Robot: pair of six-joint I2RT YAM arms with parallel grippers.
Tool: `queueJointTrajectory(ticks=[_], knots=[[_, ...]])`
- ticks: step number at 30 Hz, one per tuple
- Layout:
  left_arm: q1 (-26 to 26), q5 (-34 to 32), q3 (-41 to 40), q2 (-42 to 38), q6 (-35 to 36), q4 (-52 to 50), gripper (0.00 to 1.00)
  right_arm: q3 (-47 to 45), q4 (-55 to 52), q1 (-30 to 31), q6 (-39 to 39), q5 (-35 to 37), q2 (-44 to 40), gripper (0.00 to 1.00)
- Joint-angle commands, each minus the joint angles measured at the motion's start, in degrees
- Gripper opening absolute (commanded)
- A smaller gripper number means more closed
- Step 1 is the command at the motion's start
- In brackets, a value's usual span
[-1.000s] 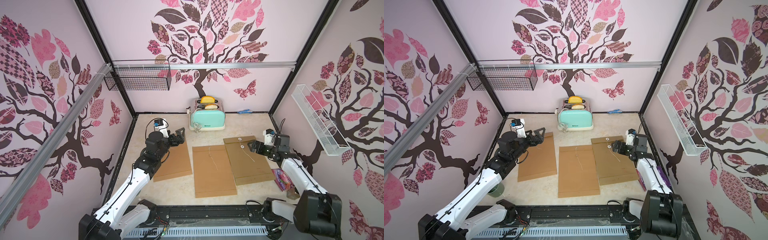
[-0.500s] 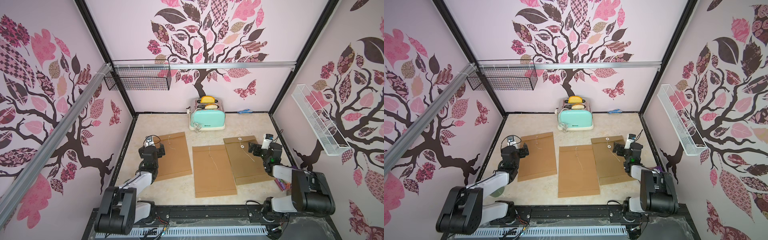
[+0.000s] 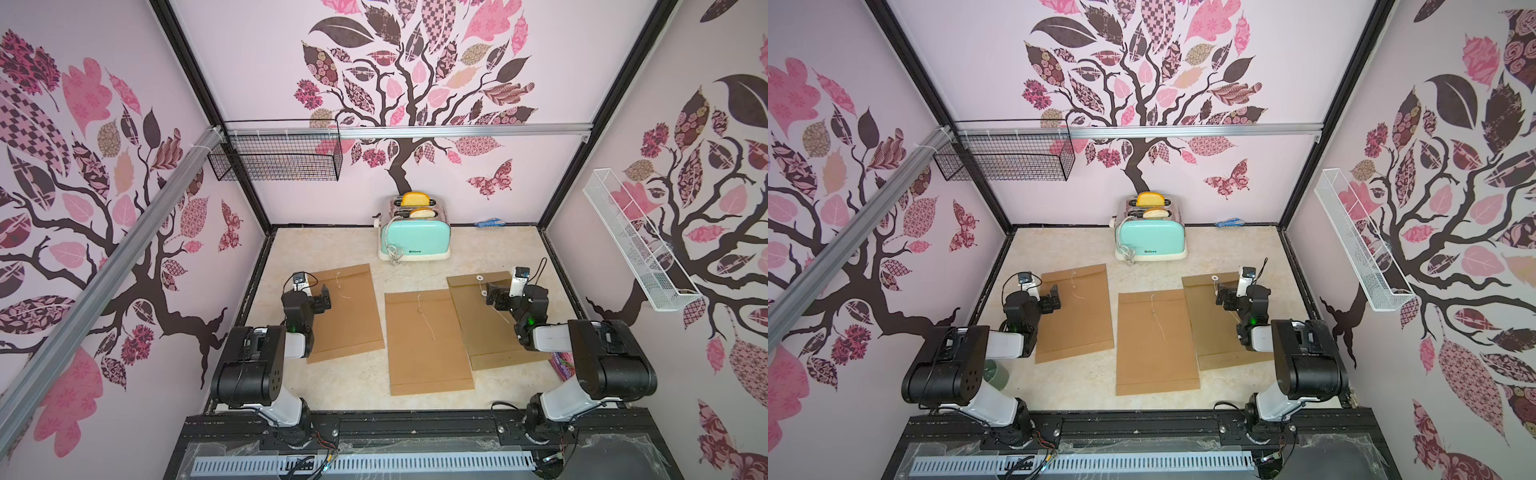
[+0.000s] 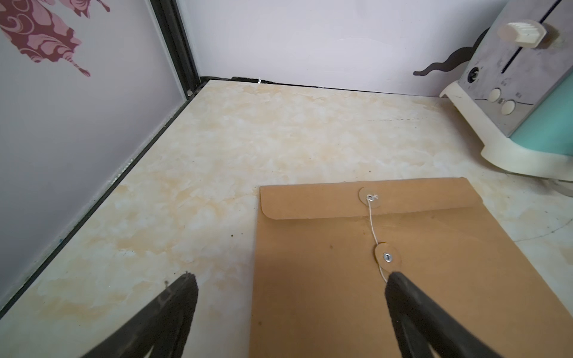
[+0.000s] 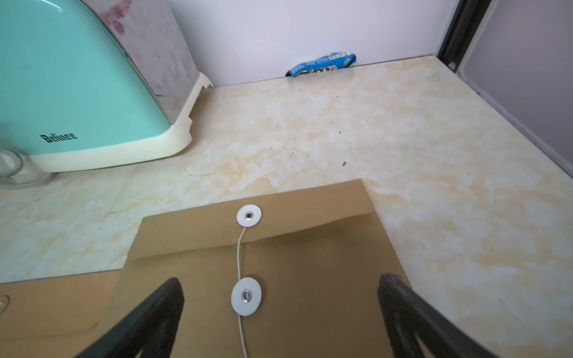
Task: Close the mouth of the file bag
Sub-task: Reset both arms
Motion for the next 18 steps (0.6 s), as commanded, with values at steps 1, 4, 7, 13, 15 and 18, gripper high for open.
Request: queueJointTrajectory(ticks=[1,4,7,13,15,18], knots=[[0.3,1.9,0.3,-0.6,0.9,0.7,0.98,0.3,4.0,0.4,-0.8,1.8,0.1,1.0],[0.4,1.9,0.3,-0.8,1.0,0.2,0.98,0.7,1.9,0.4,-0.8,1.9,-0.8,1.0],[0.3,2.0,0.3,-0.7,1.0,0.3,0.98,0.7,1.7,0.5,-0.8,1.9,-0.9,1.0],[0.3,1.9,1.5,0.2,0.7,-0.8,0.98,0.6,1.7,0.4,-0.8,1.9,-1.0,1.0],[0.3,2.0,1.6,0.0,0.9,-1.6,0.98,0.6,1.7,0.4,-0.8,1.9,-1.1,1.0],[0.3,1.8,0.2,-0.5,0.8,0.9,0.98,0.5,1.8,0.4,-0.8,1.8,-1.0,1.0]])
